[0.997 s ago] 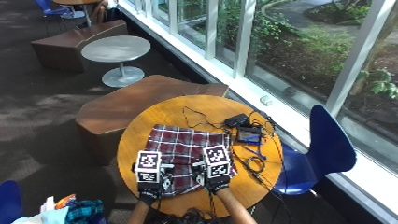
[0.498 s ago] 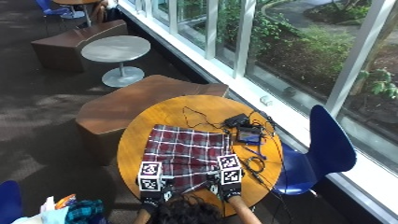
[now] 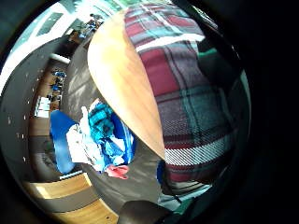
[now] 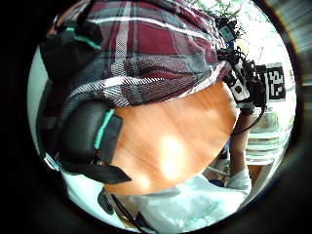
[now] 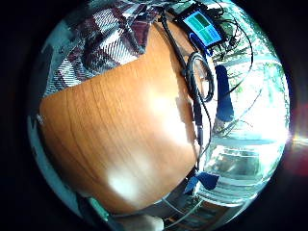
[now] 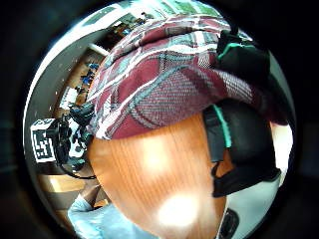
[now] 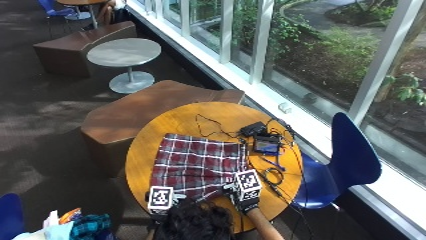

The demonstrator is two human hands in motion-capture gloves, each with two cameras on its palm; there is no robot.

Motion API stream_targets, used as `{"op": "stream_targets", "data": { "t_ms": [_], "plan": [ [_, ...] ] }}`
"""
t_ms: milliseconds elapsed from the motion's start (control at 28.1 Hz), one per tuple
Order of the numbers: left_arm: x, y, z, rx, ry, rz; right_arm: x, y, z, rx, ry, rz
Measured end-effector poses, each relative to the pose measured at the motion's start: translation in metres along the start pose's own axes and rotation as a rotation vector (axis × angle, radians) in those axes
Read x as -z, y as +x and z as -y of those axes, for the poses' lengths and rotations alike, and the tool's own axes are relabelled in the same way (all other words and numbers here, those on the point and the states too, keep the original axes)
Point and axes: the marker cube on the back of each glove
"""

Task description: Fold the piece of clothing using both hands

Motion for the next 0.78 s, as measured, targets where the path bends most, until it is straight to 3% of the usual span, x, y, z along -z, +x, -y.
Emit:
{"op": "stream_targets", "data": {
  "t_ms": [178, 320, 391, 569, 676, 712, 783],
  "plan": [
    [0.032, -0.011, -0.001, 0.003, 0.256, 0.027, 0.013, -0.001, -0.006, 0.008, 0.216, 0.087],
    [0.067, -0.03, -0.017, -0.022, 0.307, 0.105, 0.032, -0.004, -0.02, 0.043, 0.338, 0.16],
    [0.081, -0.035, -0.011, -0.081, 0.335, 0.147, 0.041, -0.002, -0.024, 0.062, 0.361, 0.176],
    [0.119, -0.031, 0.041, -0.262, 0.356, 0.186, 0.078, 0.007, -0.01, 0.079, 0.354, 0.207],
    [0.144, -0.035, 0.107, -0.31, 0.456, 0.298, 0.093, 0.014, 0.023, 0.053, 0.267, 0.177],
    [0.143, -0.034, 0.128, -0.321, 0.438, 0.293, 0.095, 0.017, 0.038, 0.039, 0.229, 0.163],
    [0.127, -0.029, 0.153, -0.336, 0.26, 0.217, 0.094, 0.023, 0.07, 0.007, 0.157, 0.139]
  ]
}}
